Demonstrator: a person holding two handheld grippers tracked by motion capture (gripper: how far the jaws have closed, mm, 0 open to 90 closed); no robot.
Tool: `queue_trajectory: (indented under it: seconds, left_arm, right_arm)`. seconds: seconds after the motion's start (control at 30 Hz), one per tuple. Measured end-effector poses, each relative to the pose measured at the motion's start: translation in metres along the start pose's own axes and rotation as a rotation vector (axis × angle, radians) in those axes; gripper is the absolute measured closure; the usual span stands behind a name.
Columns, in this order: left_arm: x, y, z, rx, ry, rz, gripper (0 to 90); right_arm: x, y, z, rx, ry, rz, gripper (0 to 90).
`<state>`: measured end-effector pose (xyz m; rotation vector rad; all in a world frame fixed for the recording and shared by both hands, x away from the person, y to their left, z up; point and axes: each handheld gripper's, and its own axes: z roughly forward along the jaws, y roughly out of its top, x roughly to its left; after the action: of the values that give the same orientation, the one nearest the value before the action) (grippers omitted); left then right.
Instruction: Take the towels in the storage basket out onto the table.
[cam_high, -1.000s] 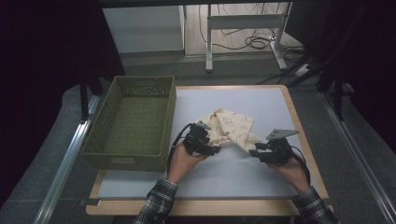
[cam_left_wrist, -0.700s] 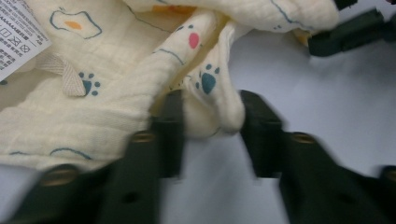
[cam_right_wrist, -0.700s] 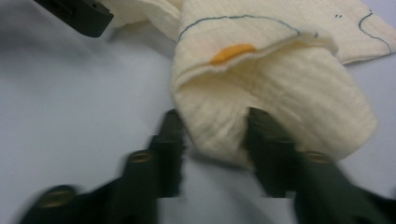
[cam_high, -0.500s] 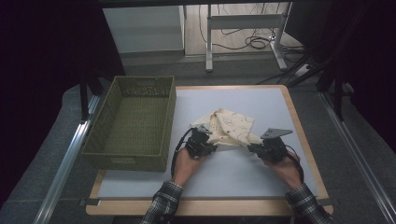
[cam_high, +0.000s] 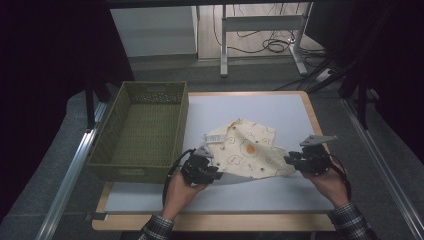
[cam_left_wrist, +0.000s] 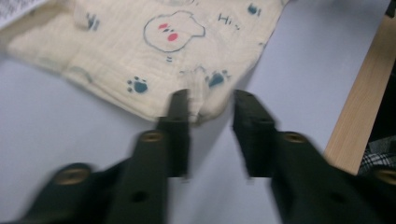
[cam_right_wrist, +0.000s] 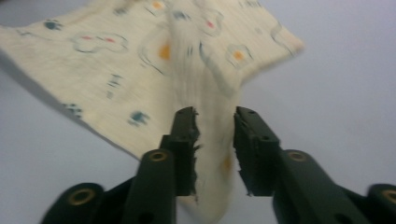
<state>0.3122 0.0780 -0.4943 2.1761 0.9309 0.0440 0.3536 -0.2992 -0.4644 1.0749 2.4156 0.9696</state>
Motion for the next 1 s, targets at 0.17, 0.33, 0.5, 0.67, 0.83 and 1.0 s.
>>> queue_trajectory:
  seconds: [0.17, 0.33, 0.5, 0.67, 0.83, 1.0]
  left_arm:
    - [0.000, -0.007, -0.005, -0.009, 0.010, -0.014, 42.9]
    - [-0.006, -0.009, 0.004, -0.024, 0.027, 0.003, 40.8]
    - [-0.009, -0.018, 0.020, -0.045, 0.040, 0.025, 51.1]
    - [-0.010, -0.026, 0.024, -0.035, 0.066, 0.070, 55.6]
    - [-0.011, -0.035, 0.030, -0.040, 0.139, 0.109, 70.3]
    - [-0.006, -0.036, 0.028, -0.051, 0.107, 0.084, 86.1]
  right_arm:
    - [-0.014, -0.021, -0.004, -0.003, -0.031, 0.051, 59.8]
    - [-0.017, -0.027, -0.010, -0.020, -0.010, 0.061, 61.9]
    - [-0.018, -0.038, 0.006, 0.000, 0.008, 0.033, 66.9]
    - [-0.017, -0.046, 0.025, -0.003, 0.041, 0.032, 67.7]
    - [-0.011, -0.048, 0.028, -0.009, 0.006, -0.016, 84.1]
    - [-0.006, -0.050, 0.022, -0.001, 0.021, -0.031, 88.0]
